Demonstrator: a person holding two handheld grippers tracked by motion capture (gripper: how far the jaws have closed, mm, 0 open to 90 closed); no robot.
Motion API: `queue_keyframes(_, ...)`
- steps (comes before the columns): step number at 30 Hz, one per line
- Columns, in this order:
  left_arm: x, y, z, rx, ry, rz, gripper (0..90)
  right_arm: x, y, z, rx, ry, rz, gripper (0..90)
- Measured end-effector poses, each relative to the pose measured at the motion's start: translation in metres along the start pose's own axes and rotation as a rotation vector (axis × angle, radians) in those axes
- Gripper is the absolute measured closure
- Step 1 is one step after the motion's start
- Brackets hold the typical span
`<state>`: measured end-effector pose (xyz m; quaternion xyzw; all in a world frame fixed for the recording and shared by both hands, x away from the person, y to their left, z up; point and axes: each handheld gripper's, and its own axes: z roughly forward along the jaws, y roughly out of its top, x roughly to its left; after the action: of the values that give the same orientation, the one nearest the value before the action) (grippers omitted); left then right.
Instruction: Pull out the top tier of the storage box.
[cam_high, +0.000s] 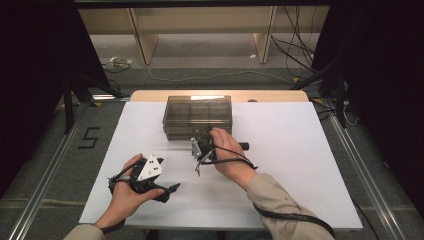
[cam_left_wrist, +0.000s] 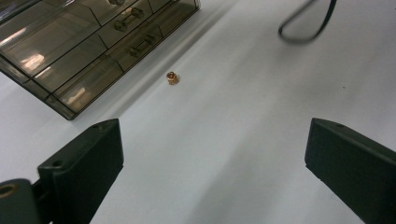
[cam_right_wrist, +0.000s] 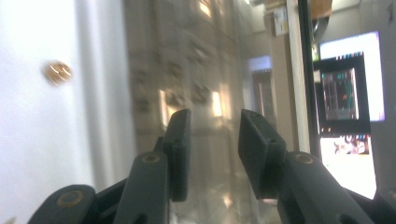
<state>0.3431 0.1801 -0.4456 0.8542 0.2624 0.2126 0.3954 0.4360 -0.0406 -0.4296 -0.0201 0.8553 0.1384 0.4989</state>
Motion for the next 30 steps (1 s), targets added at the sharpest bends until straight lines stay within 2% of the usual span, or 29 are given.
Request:
queue_keyframes(4,-0.001,0.001,0.000,-0.004,0.002,-0.005,4.6,-0.021,-0.015,0.001,0.036,0.041,0.032,66.1)
queue_keyframes(8,0.000,0.000,0.000,-0.001,0.000,-0.005,4.7,-0.031,-0.024,0.006,0.066,0.097,0.034,66.6)
queue_keyframes(11,0.000,0.000,0.000,-0.001,0.000,-0.005,4.7,-0.034,-0.028,0.010,0.073,0.138,0.025,68.1)
queue_keyframes(13,0.000,0.000,0.000,-0.002,0.000,-0.006,4.8,-0.035,-0.030,0.011,0.081,0.169,0.041,71.0)
queue_keyframes(16,0.000,0.000,0.000,-0.004,0.003,-0.007,4.9,-0.036,-0.031,0.014,0.086,0.217,0.036,75.6)
queue_keyframes(22,0.001,0.000,0.000,-0.010,0.003,-0.020,6.7,-0.043,-0.031,0.014,0.079,0.271,0.026,79.7)
queue_keyframes(23,0.001,0.001,-0.001,-0.011,0.005,-0.023,7.1,-0.043,-0.032,0.014,0.072,0.278,0.038,80.2)
queue_keyframes(30,0.002,0.001,0.000,-0.015,0.031,-0.045,11.2,-0.048,-0.033,0.010,0.049,0.323,0.025,82.5)
